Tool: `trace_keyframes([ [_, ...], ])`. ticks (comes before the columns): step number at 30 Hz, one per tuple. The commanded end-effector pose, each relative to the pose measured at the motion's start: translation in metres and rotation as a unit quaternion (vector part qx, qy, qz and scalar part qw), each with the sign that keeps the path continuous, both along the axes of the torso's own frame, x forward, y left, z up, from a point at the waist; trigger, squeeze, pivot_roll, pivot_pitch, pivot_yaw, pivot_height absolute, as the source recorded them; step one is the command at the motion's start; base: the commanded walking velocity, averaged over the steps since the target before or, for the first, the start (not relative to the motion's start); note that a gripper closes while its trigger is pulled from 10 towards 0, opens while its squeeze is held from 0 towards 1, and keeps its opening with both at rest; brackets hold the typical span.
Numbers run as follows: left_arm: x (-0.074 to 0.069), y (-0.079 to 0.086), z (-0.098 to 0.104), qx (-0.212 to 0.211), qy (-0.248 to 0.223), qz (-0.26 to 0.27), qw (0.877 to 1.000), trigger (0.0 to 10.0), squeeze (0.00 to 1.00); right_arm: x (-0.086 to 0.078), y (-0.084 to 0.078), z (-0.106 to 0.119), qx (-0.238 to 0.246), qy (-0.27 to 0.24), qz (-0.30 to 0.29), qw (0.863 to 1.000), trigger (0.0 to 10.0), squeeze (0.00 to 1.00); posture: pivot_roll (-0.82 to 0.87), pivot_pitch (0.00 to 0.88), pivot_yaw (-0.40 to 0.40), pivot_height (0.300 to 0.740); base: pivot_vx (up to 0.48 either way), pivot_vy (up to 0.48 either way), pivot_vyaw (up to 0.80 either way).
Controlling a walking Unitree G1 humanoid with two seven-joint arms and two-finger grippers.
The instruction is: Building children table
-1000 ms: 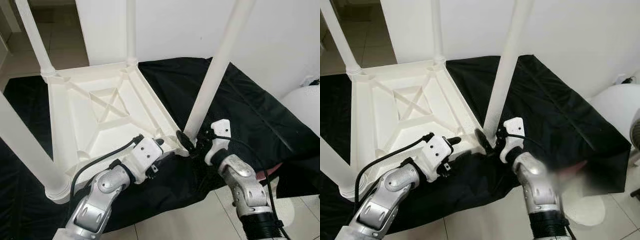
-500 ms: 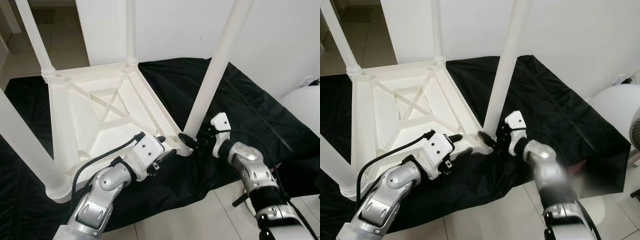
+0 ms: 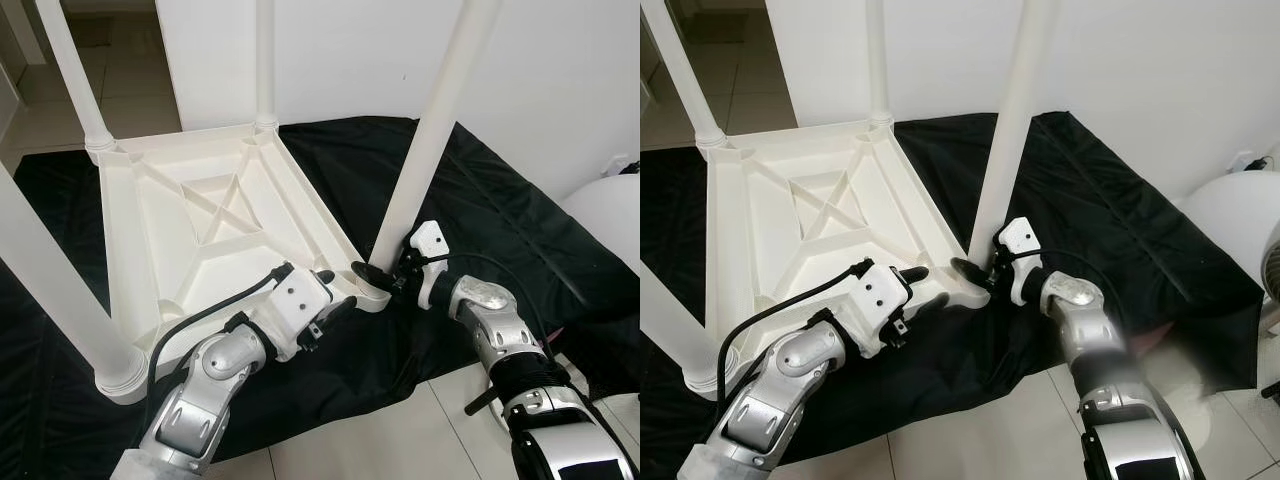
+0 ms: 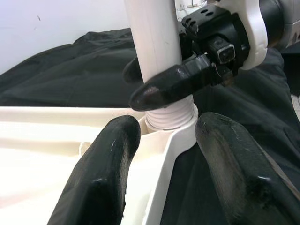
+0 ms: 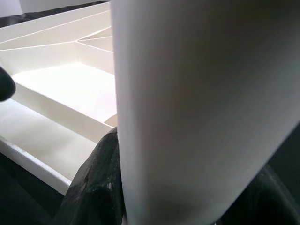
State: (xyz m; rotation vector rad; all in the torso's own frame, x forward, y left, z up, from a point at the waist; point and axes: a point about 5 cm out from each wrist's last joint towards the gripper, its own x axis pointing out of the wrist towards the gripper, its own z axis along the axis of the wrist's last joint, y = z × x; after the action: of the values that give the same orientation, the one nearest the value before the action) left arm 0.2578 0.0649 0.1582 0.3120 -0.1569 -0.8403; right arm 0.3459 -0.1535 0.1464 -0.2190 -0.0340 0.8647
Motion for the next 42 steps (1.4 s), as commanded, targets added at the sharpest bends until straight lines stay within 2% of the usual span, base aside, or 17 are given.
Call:
trace_keyframes([
  [1,0.0,0.0,-0.002,-0.001,-0.004,0.021,1.0,10.0,0.0,-0.004,-0.001,-0.01,-0.012,0.012,-0.006,1.0,10.0,0.0,0.0,0.048,-0.074,0.74,0.0,0.0,0.0],
  [4,-0.001,0.0,-0.002,-0.001,-0.004,0.022,1.0,10.0,0.0,-0.005,0.0,-0.008,0.007,0.011,-0.016,1.0,10.0,0.0,-0.01,0.051,-0.074,0.74,0.0,0.0,0.0],
  [5,-0.001,-0.001,-0.002,-0.002,-0.004,0.02,1.0,10.0,0.0,-0.006,0.002,-0.008,0.015,0.015,-0.059,0.998,10.0,0.0,-0.01,0.054,-0.075,0.74,0.0,0.0,0.0],
  [9,-0.002,-0.001,-0.002,-0.005,-0.003,0.018,1.0,10.0,0.0,-0.008,0.004,-0.009,0.03,0.027,-0.108,0.993,10.0,0.0,-0.01,0.056,-0.076,0.74,0.0,0.0,0.0],
  [12,-0.003,0.0,-0.004,-0.006,0.002,0.018,1.0,10.0,0.0,-0.016,0.007,-0.011,0.063,0.044,-0.17,0.982,10.0,0.0,-0.01,0.056,-0.073,0.74,0.0,0.0,0.0],
  [14,-0.004,0.0,-0.004,-0.006,0.003,0.018,1.0,10.0,0.0,-0.018,0.008,-0.012,0.068,0.046,-0.182,0.98,10.0,0.0,-0.02,0.056,-0.071,0.74,0.0,0.0,0.0],
  [17,-0.006,-0.001,-0.006,-0.002,0.005,0.011,1.0,10.0,0.0,-0.027,0.018,-0.017,0.084,0.054,-0.236,0.967,10.0,0.0,-0.02,0.053,-0.064,0.74,0.0,0.0,0.0],
  [23,-0.005,-0.001,-0.006,-0.001,0.005,0.011,1.0,10.0,0.0,-0.033,0.022,-0.02,0.079,0.055,-0.283,0.954,10.0,0.0,-0.02,0.05,-0.055,0.74,0.0,0.0,0.0],
  [25,-0.004,0.001,-0.006,-0.001,0.006,0.012,1.0,10.0,0.0,-0.041,0.024,-0.024,0.095,0.064,-0.375,0.92,10.0,0.0,-0.02,0.047,-0.055,0.74,0.0,0.0,0.0],
  [26,-0.004,0.001,-0.006,-0.001,0.006,0.012,1.0,10.0,0.0,-0.041,0.024,-0.024,0.095,0.064,-0.375,0.92,10.0,0.0,-0.02,0.047,-0.055,0.74,0.0,0.0,0.0],
  [27,-0.004,0.001,-0.006,0.0,0.006,0.012,1.0,10.0,0.0,-0.044,0.024,-0.025,0.107,0.071,-0.41,0.903,10.0,0.0,-0.02,0.047,-0.055,0.74,0.0,0.0,0.0],
  [28,-0.004,0.001,-0.006,0.0,0.007,0.013,1.0,10.0,0.0,-0.047,0.029,-0.025,0.123,0.083,-0.421,0.895,10.0,0.0,-0.02,0.047,-0.054,0.74,0.0,0.0,0.0],
  [32,-0.006,-0.001,-0.005,-0.004,0.008,0.007,1.0,10.0,0.0,-0.055,0.051,-0.024,0.139,0.104,-0.393,0.903,10.0,0.0,-0.02,0.043,-0.054,0.74,0.0,0.0,0.0],
  [37,-0.006,0.0,-0.006,0.002,0.008,0.006,1.0,10.0,0.0,-0.054,0.047,-0.02,0.138,0.098,-0.394,0.904,10.0,0.0,-0.01,0.034,-0.053,0.74,0.0,0.0,0.0],
  [38,-0.005,0.001,-0.006,0.002,0.007,0.006,1.0,10.0,0.0,-0.052,0.044,-0.018,0.138,0.092,-0.392,0.905,10.0,0.38,-0.01,0.033,-0.054,0.74,0.0,0.0,0.0],
  [39,-0.005,0.001,-0.006,0.003,0.007,0.007,1.0,10.0,0.0,-0.051,0.042,-0.017,0.139,0.086,-0.391,0.906,10.0,0.91,-0.01,0.033,-0.054,0.74,0.0,0.0,0.0],
  [42,-0.004,0.001,-0.006,0.003,0.006,0.007,1.0,10.0,0.0,-0.05,0.04,-0.015,0.139,0.082,-0.392,0.906,10.0,0.91,-0.01,0.033,-0.054,0.74,0.0,0.0,0.0],
])
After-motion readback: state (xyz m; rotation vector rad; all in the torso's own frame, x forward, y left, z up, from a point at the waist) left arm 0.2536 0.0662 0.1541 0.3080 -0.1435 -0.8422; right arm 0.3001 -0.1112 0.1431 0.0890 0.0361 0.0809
